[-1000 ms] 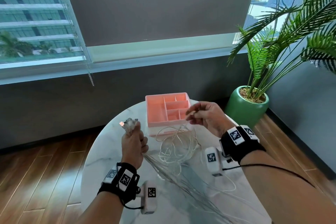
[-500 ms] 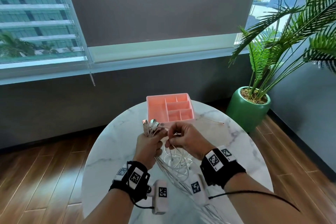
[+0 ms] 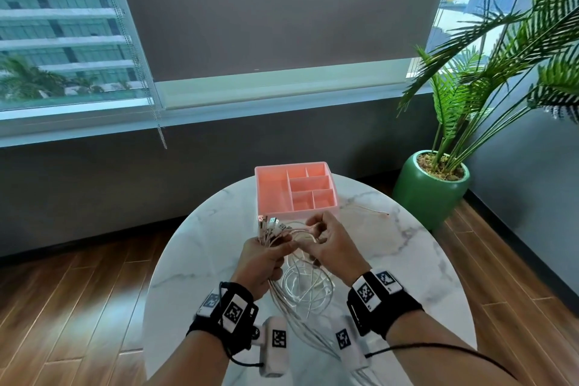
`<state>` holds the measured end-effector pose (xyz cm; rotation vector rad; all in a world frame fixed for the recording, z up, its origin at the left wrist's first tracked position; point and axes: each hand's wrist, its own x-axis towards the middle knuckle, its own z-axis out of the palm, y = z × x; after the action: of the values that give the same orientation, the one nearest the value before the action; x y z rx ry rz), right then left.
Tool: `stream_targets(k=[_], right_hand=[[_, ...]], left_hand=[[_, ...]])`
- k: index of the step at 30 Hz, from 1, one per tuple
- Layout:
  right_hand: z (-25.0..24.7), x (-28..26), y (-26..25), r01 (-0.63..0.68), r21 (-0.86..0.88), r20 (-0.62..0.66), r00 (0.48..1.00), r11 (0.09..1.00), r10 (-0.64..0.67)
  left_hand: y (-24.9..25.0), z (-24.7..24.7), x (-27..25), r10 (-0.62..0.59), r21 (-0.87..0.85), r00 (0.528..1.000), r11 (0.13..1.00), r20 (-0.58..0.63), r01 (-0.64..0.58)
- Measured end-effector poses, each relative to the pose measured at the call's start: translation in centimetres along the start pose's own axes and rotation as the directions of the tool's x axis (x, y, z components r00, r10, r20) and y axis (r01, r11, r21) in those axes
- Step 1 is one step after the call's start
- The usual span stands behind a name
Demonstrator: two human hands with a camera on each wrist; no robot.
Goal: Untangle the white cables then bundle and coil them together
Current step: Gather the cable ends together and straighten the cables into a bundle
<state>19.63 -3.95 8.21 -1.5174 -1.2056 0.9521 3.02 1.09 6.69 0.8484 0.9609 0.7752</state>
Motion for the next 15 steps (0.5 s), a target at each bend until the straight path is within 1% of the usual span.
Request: stream_targets(k=[1, 2, 3, 5, 6, 7, 9, 10, 12, 15], right_hand=[[-0.1, 0.2, 0.4, 0.014, -0.119, -0.028, 0.999, 0.993, -0.018], [-0.1, 0.3, 0.7, 0.013, -0.192, -0.023, 1.0, 0.981, -0.018], [-0.2, 0.4, 0.8, 0.005, -0.209, -0.001, 1.0, 0.978, -0.005], [-0.6, 0.6, 1.0, -0.018, -0.155, 0.044, 0.999, 0.988, 0.025], [-1.0, 0.8, 1.1, -0.04, -0.115, 0.035, 0.998, 0.993, 0.044], [-1.5, 1.0, 1.3, -0.07, -0.08, 0.009, 0.997, 0.994, 0.07], [-3.0, 1.5, 1.6, -0.145, -0.041, -0.106, 0.984, 0.989, 0.14], [-3.9, 1.8, 2.0, -0.181, -0.009, -0.187, 0.966, 0.983, 0.176], [-6.3, 2.3, 3.0, -0.236, 0.052, -0.34, 0.909, 0.97, 0.24], [-10.0, 3.0, 5.2, -0.318, 0.105, -0.51, 0.796, 0.942, 0.326]], left_hand=[[0.0, 0.0, 0.0, -0.001, 0.008, 1.0, 1.0, -0.005, 0.001], [0.0, -0.2, 0.0, 0.0, 0.012, 1.0, 1.0, -0.009, 0.001], [-0.1, -0.3, -0.1, 0.0, 0.01, 1.0, 1.0, -0.009, 0.0], [-0.1, -0.4, -0.1, 0.003, 0.0, 1.0, 1.0, -0.017, -0.003], [-0.2, -0.6, -0.1, 0.008, -0.013, 1.0, 1.0, -0.025, -0.008], [-0.2, -0.8, -0.1, 0.014, -0.035, 0.999, 0.999, -0.033, -0.016], [0.1, -1.4, -0.3, 0.026, -0.098, 0.998, 0.995, -0.055, -0.032], [0.3, -1.8, -0.4, 0.033, -0.132, 0.997, 0.99, -0.069, -0.042], [0.7, -2.7, -0.6, 0.048, -0.2, 0.993, 0.977, -0.11, -0.069], [1.4, -4.2, -0.8, 0.078, -0.311, 0.982, 0.941, -0.174, -0.13]])
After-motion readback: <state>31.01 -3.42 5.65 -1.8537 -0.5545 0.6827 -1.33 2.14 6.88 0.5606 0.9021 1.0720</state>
